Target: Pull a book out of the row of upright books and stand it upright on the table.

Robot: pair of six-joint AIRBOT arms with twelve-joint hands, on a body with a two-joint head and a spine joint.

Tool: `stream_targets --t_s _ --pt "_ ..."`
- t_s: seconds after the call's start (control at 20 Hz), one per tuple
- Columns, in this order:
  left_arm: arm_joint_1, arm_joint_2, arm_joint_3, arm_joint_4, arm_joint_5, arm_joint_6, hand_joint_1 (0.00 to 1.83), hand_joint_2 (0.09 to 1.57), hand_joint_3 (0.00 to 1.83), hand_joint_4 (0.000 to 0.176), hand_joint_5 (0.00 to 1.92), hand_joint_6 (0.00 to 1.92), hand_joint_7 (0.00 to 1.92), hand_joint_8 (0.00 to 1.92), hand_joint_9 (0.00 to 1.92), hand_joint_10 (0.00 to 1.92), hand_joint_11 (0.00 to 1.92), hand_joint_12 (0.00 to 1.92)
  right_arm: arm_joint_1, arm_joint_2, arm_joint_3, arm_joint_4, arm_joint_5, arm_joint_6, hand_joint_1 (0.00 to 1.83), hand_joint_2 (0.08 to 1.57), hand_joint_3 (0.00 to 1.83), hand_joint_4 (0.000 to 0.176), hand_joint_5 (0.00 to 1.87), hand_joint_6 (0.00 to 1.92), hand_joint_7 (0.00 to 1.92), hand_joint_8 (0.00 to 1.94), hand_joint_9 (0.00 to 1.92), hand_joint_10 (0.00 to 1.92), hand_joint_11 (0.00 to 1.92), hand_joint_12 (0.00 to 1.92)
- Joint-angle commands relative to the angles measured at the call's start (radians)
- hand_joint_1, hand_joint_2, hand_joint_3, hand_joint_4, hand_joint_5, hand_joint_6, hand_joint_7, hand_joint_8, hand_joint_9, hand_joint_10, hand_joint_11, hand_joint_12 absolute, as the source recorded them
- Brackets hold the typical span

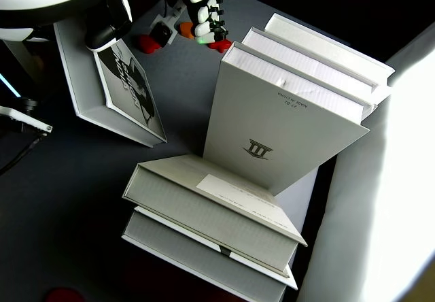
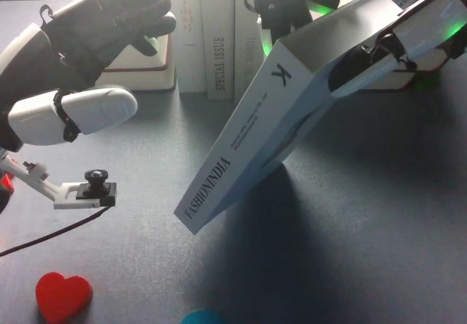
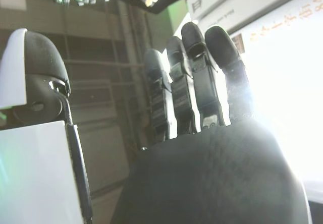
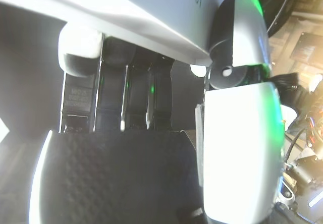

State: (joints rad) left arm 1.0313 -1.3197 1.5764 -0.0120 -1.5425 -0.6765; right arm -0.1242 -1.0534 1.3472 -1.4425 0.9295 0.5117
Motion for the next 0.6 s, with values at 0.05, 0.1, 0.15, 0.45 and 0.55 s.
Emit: stream_targets --t_s 0.05,0.1,0.15,0.45,0.55 --pt "-0.009 -0.007 0.004 -0.028 -0.114 -0.010 1.01 0.92 0.00 0.044 0.44 0.28 0.49 0.00 0.37 0.47 0.02 1.65 -0.007 -0.007 0.009 0.085 0.009 -0.001 1.22 1.20 0.00 0.000 0.80 1.24 0.82 1.35 1.11 1.87 1.17 1.92" --pt "-0.008 -0.007 0.003 -0.028 -0.114 -0.010 1.02 0.91 0.00 0.047 0.44 0.28 0.49 0.00 0.37 0.46 0.01 1.64 -0.015 -0.010 0.012 0.087 0.004 -0.001 1.22 1.20 0.00 0.000 0.80 1.24 0.82 1.35 1.11 1.87 1.17 1.92" --pt "-0.007 -0.006 0.002 -0.030 -0.115 -0.010 1.02 0.91 0.00 0.046 0.44 0.28 0.50 0.00 0.37 0.47 0.02 1.65 -0.027 -0.015 0.019 0.090 0.002 -0.001 1.22 1.20 0.00 0.000 0.80 1.24 0.82 1.35 1.11 1.87 1.17 1.92" --pt "0.043 0.036 -0.029 -0.062 -0.144 -0.010 1.00 0.95 0.01 0.079 0.48 0.26 0.49 0.00 0.25 0.74 0.00 1.72 -0.177 -0.149 0.162 0.201 0.077 0.000 1.01 1.29 0.00 0.000 0.67 1.42 0.56 0.96 0.46 1.19 0.29 1.75" --pt "0.049 0.044 -0.035 -0.064 -0.147 -0.010 0.98 0.97 0.01 0.062 0.47 0.25 0.44 0.00 0.22 0.75 0.00 1.77 -0.180 -0.157 0.162 0.199 0.077 -0.002 1.18 1.19 0.00 0.006 0.87 1.21 0.83 1.21 0.75 1.18 0.52 1.68"
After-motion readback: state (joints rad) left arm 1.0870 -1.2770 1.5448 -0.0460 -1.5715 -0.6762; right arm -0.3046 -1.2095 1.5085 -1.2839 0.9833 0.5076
